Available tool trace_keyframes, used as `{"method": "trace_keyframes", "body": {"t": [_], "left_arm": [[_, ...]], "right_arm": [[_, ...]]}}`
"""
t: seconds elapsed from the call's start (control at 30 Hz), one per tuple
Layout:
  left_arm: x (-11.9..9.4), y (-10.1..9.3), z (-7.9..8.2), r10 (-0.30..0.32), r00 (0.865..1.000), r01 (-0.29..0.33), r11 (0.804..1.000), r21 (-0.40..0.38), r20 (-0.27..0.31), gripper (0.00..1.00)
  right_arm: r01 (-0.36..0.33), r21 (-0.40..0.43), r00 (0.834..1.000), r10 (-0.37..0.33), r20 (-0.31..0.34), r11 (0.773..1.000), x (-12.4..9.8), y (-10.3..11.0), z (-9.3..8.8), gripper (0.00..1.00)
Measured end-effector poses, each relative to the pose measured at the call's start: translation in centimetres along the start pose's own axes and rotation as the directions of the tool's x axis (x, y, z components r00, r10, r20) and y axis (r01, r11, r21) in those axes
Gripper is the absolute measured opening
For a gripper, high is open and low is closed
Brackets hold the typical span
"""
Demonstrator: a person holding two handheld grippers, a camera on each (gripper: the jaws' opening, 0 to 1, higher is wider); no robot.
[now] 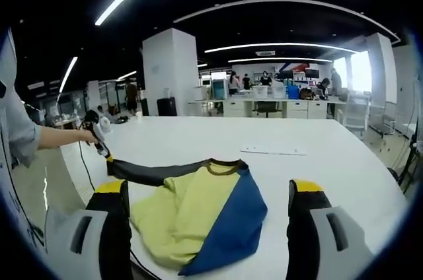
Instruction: Fold the garment on the visible template until the final outline fits inside the template.
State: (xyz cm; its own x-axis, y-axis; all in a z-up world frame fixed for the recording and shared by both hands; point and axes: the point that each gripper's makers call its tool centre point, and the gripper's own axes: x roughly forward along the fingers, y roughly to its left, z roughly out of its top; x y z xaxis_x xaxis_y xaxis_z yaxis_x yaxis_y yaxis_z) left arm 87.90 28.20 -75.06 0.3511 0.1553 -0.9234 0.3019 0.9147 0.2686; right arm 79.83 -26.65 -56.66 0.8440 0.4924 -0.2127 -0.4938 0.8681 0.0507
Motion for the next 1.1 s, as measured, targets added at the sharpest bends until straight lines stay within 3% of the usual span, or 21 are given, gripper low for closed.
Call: {"method": "trace_keyframes", "body": {"t": [0.57,1.1], "left_arm": [[2.4,1.3,0.6,0.048,0.999,-0.048,0.996,0.070,0.003,0.00],[3.9,1.3,0.1,0.022,1.000,-0.022,0.997,0.070,0.007,0.00]], "right_arm": [[0.017,-0.006,1.000,-0.017,-0.016,1.000,1.1,0.5,0.0,0.99],[0.045,-0.013,0.999,-0.045,-0.018,0.999,0.6,0.9,-0.1,1.00]]}}
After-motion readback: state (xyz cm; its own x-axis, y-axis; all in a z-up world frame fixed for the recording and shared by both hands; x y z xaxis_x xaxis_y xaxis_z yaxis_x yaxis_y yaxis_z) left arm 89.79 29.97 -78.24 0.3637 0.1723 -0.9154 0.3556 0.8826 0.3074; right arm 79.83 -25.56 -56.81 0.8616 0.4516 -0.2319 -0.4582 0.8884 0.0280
